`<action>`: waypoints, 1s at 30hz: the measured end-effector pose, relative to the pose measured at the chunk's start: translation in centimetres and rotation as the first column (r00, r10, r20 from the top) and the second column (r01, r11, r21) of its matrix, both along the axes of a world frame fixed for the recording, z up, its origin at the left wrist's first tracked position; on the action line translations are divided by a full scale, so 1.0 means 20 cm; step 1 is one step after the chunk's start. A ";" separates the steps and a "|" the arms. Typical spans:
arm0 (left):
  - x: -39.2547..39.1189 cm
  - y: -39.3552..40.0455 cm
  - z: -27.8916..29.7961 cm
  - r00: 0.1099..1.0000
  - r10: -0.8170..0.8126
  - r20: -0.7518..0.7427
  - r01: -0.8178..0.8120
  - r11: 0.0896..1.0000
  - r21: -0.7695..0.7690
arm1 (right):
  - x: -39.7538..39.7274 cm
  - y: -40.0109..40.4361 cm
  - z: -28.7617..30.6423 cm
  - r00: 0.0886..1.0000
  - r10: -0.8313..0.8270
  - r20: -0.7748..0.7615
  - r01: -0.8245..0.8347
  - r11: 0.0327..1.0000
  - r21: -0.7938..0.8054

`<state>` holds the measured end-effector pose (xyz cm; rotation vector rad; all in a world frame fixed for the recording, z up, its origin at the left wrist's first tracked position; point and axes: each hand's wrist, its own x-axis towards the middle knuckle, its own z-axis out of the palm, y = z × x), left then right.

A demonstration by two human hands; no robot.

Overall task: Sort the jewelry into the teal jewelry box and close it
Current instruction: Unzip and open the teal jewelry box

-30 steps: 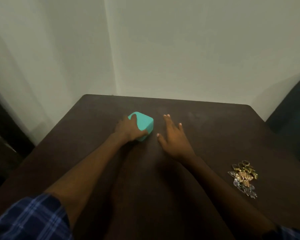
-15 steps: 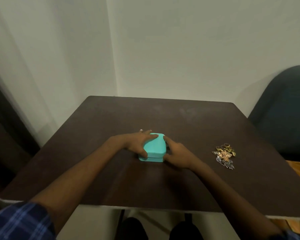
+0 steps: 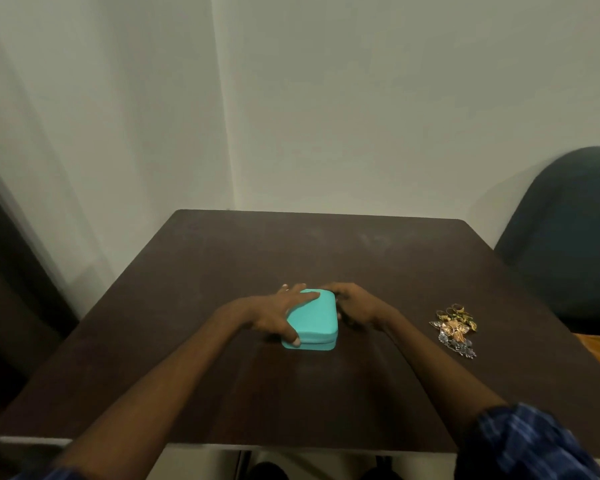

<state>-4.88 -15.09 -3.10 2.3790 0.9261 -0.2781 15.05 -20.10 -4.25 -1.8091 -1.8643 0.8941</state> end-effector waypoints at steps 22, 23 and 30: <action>0.01 -0.01 0.05 0.999 -0.005 -0.034 0.004 0.999 -0.032 | 0.06 0.09 -0.06 0.959 0.158 0.235 -0.191 0.974 0.124; 0.01 -0.01 0.05 0.999 -0.007 -0.033 0.006 1.000 -0.027 | 0.06 0.11 -0.06 0.954 0.181 0.239 -0.215 0.969 0.123; 0.00 0.00 0.02 1.000 -0.006 0.008 0.006 1.000 -0.026 | 0.11 0.18 -0.06 0.901 0.304 0.309 -0.349 0.932 0.101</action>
